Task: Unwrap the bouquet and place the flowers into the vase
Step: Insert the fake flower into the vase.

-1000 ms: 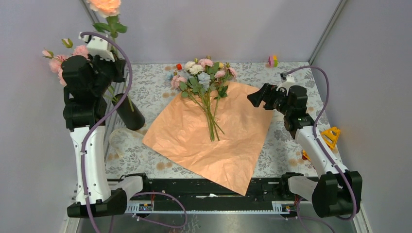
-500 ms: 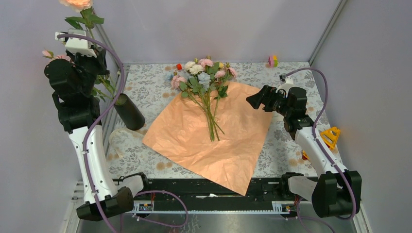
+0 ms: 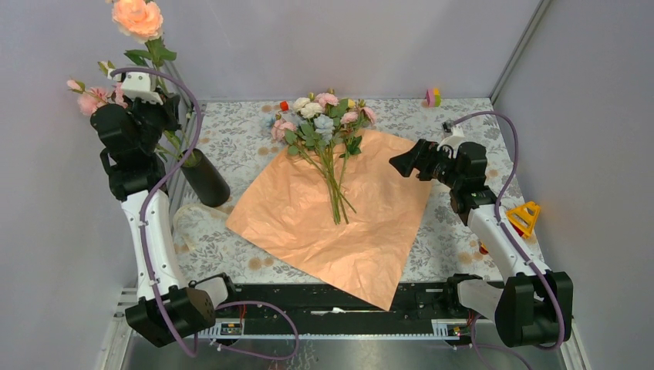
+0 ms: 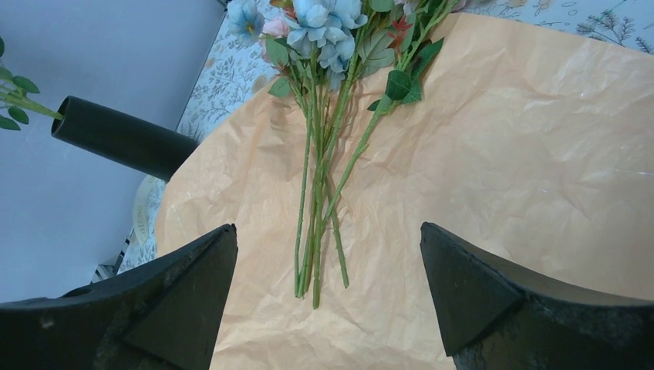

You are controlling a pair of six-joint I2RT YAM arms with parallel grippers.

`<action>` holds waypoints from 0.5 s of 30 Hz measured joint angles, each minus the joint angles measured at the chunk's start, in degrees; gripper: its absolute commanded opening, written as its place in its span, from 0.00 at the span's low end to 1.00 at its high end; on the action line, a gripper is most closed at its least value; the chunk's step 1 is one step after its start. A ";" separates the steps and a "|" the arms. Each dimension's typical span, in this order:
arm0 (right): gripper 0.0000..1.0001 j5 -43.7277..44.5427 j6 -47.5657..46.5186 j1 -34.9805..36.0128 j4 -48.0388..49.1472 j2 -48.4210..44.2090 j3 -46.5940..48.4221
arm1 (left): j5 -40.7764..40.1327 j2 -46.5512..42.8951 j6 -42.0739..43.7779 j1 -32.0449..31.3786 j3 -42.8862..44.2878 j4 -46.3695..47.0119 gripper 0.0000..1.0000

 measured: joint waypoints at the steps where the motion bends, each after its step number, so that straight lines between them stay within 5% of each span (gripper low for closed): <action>1: 0.94 -0.15 0.00 0.00 0.20 0.00 -0.13 | 0.20 -0.04 -0.04 0.22 -1.25 0.74 0.00; 15: 0.94 -1.66 0.48 -0.02 1.97 -0.02 -0.79 | 0.52 -1.14 -2.34 1.95 -14.32 6.29 0.00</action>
